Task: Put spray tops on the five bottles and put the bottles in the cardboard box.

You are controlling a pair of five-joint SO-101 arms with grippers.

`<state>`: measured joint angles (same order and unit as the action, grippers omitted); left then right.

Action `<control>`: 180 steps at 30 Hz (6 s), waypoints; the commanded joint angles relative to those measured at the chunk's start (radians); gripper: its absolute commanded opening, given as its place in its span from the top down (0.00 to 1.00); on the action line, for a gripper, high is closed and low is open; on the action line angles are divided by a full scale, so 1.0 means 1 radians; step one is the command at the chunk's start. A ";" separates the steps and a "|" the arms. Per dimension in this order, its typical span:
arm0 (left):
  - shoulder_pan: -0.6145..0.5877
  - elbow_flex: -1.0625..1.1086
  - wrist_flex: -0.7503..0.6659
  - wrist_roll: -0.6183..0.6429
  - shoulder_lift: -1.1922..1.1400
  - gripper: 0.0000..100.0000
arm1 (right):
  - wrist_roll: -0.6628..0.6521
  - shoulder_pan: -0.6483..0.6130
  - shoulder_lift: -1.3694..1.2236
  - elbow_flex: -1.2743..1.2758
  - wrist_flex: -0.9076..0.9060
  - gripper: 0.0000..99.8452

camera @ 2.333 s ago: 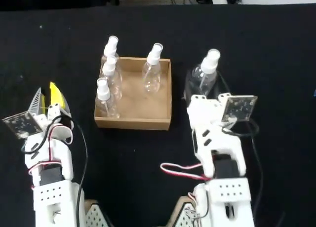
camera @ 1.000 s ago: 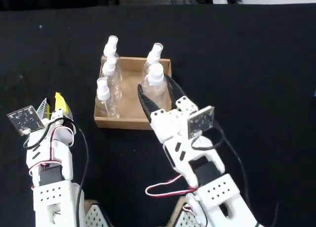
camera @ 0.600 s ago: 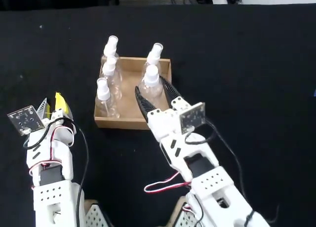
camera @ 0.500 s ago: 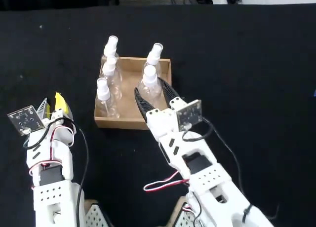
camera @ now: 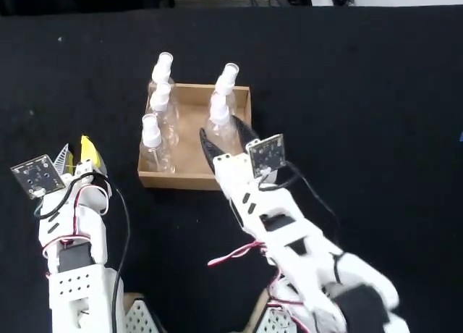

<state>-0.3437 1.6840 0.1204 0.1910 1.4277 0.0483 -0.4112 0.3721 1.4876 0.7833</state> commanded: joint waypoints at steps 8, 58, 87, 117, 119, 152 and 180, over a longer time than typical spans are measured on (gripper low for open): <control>-0.005 0.024 0.002 -0.002 0.008 0.89 | -0.003 0.025 -0.249 -0.088 0.215 0.99; -0.005 0.024 0.002 -0.002 0.008 0.89 | -0.012 -0.023 -0.340 -0.068 0.292 0.86; -0.005 0.024 0.002 -0.002 0.008 0.89 | -0.012 -0.025 -0.340 -0.047 0.292 0.77; -0.005 0.024 0.002 -0.002 0.008 0.89 | -0.011 -0.026 -0.340 -0.127 0.204 0.77; -0.007 0.024 0.002 -0.002 0.008 0.89 | -0.011 -0.035 -0.340 -0.159 0.138 0.77; -0.007 0.024 0.002 -0.002 0.008 0.89 | -0.011 -0.049 -0.159 -0.174 -0.018 0.77; -0.007 0.024 0.002 -0.002 0.008 0.89 | -0.005 -0.049 0.320 -0.291 -0.539 0.77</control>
<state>-0.3437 1.6840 0.1204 0.1910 1.4277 0.0437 -0.4511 0.6268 1.2927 0.2892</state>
